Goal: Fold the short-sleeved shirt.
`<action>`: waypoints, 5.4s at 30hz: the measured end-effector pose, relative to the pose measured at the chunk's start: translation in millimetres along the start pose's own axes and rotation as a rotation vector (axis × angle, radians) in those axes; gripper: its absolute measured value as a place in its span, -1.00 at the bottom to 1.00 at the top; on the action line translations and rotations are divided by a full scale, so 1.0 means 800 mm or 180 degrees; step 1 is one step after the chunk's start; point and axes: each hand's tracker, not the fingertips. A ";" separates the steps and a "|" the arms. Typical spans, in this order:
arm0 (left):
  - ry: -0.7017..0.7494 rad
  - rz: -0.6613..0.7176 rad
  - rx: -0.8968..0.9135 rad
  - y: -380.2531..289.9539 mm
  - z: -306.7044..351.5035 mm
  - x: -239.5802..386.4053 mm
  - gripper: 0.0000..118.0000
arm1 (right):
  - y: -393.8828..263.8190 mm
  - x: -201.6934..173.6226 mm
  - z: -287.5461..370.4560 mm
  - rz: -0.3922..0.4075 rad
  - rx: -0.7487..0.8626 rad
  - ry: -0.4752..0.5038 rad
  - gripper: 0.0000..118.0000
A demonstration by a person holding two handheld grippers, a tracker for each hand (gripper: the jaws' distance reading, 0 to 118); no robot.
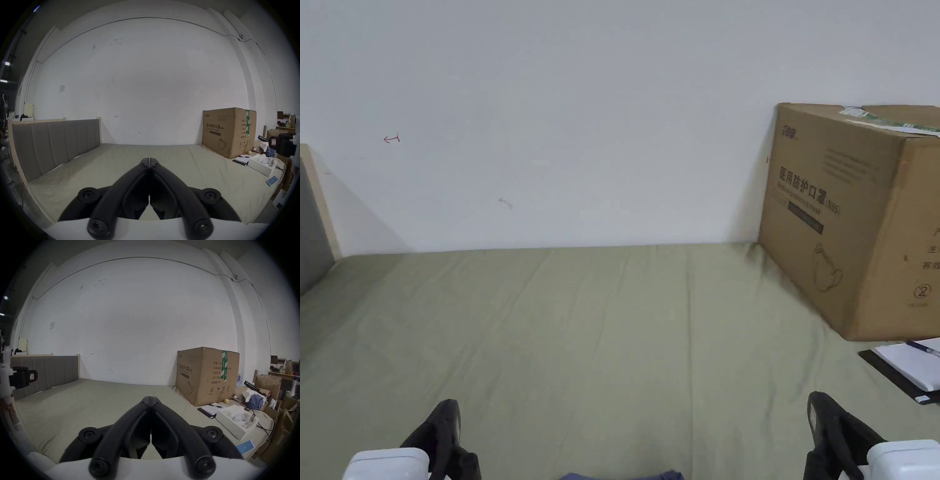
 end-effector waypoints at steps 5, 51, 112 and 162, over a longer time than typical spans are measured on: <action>-0.0002 0.0035 -0.0049 -0.001 0.001 0.001 -1.00 | -0.001 0.006 -0.003 -0.0169 -0.0050 -0.0118 -1.00; -0.2489 0.2578 -0.3963 -0.287 -0.313 -0.002 -0.70 | -0.208 -0.092 -0.261 0.0356 -0.3894 0.1676 -1.00; 0.0087 -0.0024 0.0367 0.065 0.042 0.049 -1.00 | 0.053 -0.012 0.019 0.0039 0.0569 -0.0127 -1.00; 0.0275 -0.0048 -0.0091 0.048 0.028 0.022 0.94 | 0.035 -0.040 0.002 0.0069 0.0063 0.0019 1.00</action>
